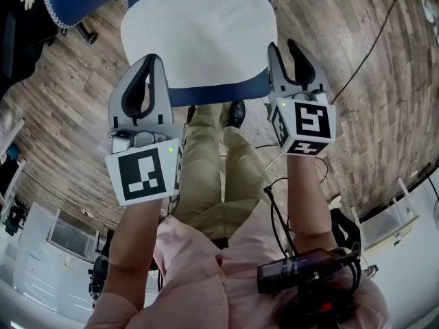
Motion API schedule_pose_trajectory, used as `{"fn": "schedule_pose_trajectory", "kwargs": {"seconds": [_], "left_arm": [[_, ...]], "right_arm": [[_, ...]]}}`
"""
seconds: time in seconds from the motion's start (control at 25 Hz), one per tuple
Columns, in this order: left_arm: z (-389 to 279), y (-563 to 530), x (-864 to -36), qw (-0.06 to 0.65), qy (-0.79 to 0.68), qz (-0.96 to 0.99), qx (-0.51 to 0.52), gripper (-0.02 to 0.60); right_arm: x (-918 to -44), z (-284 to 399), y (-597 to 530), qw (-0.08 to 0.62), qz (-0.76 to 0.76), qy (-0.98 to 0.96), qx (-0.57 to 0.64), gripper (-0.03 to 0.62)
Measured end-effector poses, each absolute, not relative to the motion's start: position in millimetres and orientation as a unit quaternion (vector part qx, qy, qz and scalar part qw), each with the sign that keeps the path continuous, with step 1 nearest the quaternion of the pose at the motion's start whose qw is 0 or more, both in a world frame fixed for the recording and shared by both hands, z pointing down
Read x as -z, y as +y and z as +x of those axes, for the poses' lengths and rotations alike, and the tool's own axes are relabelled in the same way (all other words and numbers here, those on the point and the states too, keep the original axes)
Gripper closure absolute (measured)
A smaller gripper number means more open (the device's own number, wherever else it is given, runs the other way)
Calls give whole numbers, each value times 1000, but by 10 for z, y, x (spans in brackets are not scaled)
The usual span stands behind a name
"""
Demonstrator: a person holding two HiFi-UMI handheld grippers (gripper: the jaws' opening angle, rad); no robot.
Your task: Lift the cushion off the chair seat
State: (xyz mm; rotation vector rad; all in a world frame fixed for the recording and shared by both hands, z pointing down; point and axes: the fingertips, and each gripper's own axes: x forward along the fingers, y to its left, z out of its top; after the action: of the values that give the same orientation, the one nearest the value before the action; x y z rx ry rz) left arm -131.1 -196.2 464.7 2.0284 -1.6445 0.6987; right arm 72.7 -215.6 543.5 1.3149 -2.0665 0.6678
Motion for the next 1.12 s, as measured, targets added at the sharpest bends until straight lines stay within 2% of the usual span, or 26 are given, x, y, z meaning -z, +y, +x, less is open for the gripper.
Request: {"fn": "schedule_pose_trajectory", "kwargs": {"seconds": [0.44,0.88,1.0,1.12], "left_arm": [[-1380,-1860,-5346,230,-571,732,-292,568],[-1344,-1749,-5696,248,-564,728,-300,568],[-1344,-1726,-5701,249,-564,728,-301,568],[-1357,-1722,-5661,248,-565,728,-300,568]], "right_arm": [[-6407,892,-1912,319,494,-748,-307,427],[-6957,998,-1755,297,495,-728,-370,383],[-7021,995,-1751,289,491,-724,-388,392],[-7019,951,-1739,281,480,-722,-411,432]]}}
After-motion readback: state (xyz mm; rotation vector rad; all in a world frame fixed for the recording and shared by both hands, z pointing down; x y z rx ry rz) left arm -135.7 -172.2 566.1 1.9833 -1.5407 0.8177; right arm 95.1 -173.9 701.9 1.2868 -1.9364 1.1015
